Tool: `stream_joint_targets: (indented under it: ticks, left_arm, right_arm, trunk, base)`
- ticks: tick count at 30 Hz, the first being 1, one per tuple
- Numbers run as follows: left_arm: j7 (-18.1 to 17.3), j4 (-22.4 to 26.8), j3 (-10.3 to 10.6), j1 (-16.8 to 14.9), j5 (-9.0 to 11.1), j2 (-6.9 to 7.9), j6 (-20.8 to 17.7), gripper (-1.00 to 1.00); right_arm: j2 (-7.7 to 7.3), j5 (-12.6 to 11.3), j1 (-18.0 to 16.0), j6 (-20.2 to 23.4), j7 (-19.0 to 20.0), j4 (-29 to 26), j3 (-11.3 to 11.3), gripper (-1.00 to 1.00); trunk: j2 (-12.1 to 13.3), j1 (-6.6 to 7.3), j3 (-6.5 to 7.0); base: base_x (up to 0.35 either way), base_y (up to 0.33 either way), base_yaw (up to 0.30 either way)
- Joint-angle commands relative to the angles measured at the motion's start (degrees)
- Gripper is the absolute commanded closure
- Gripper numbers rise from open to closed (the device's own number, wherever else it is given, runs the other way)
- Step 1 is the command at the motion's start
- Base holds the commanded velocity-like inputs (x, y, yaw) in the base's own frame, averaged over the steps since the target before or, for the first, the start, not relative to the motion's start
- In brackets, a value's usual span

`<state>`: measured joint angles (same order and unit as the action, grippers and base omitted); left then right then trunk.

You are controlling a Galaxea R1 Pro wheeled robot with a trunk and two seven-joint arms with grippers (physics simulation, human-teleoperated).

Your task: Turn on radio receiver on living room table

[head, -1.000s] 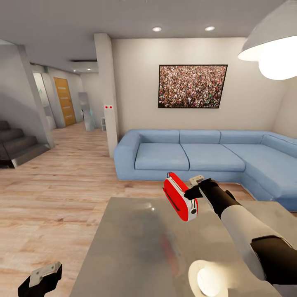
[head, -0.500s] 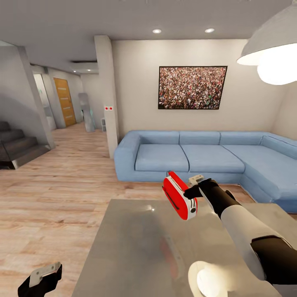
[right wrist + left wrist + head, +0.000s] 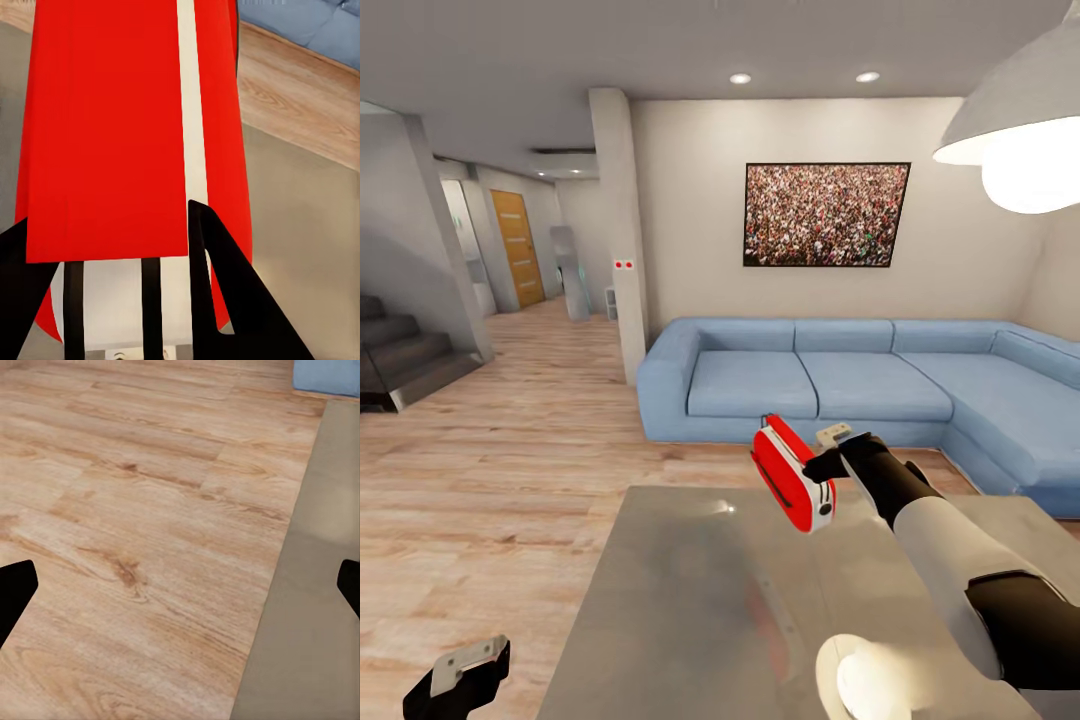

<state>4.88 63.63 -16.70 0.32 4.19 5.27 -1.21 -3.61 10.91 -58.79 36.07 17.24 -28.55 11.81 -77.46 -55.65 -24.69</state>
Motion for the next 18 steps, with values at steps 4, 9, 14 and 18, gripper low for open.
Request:
stream_joint_targets:
  ticks: [4, 9, 14, 18]
  left_arm:
    - [0.17, 0.00, -0.06, 0.02, -0.04, -0.02, 0.06, -1.00]
    - [0.31, 0.00, -0.03, 0.02, -0.14, -0.06, 0.07, -1.00]
    - [0.35, 0.00, -0.01, 0.02, -0.15, -0.08, 0.07, -1.00]
    - [0.34, 0.00, 0.00, 0.00, -0.15, -0.04, 0.07, -1.00]
  right_arm:
    - [0.12, -0.16, -0.01, -2.07, -0.32, 0.09, -0.01, 1.00]
    - [1.07, 0.27, -0.01, -5.36, -3.21, 0.14, 0.06, 1.00]
    - [4.07, 0.74, -0.01, -8.89, -16.63, -0.19, 0.52, 1.00]
    - [5.29, 1.12, -0.01, -12.13, -24.58, -0.38, 3.94, 1.00]
  trunk:
    - [0.00, 0.00, 0.00]
    - [0.00, 0.00, 0.00]
    - [0.00, 0.00, 0.00]
    - [0.00, 0.00, 0.00]
  base:
    - [0.000, 0.000, 0.000]
    - [0.000, 0.000, 0.000]
    - [0.000, 0.000, 0.000]
    - [0.000, 0.000, 0.000]
